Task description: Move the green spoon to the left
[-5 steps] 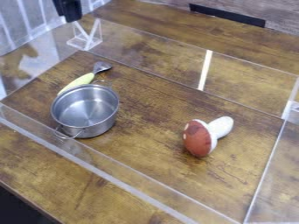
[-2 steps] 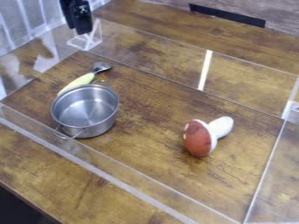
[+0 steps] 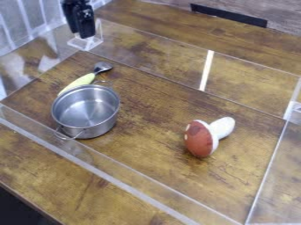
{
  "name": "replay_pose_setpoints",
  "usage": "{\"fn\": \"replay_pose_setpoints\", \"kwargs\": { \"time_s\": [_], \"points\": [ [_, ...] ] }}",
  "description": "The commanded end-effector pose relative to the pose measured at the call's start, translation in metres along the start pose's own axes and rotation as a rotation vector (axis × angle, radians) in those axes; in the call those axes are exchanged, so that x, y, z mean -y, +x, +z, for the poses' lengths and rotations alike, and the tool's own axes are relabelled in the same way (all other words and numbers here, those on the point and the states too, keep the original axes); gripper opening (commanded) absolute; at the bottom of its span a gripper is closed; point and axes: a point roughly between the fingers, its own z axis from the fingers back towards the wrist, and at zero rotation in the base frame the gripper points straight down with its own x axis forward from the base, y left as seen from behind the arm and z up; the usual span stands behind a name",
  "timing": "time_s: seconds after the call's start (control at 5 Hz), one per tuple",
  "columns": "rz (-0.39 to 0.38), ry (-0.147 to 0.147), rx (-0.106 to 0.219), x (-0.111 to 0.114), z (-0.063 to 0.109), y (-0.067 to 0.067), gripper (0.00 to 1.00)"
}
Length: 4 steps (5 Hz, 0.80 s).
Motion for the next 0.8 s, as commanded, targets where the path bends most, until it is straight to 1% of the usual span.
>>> {"fn": "replay_pose_setpoints", "kwargs": {
  "time_s": [0.0, 0.6],
  "points": [
    [-0.059, 0.048, 0.032, 0.004, 0.029, 0.023, 1.0],
    [-0.137, 0.023, 0.018, -0.009, 0.03, 0.054, 1.0]
  ]
}}
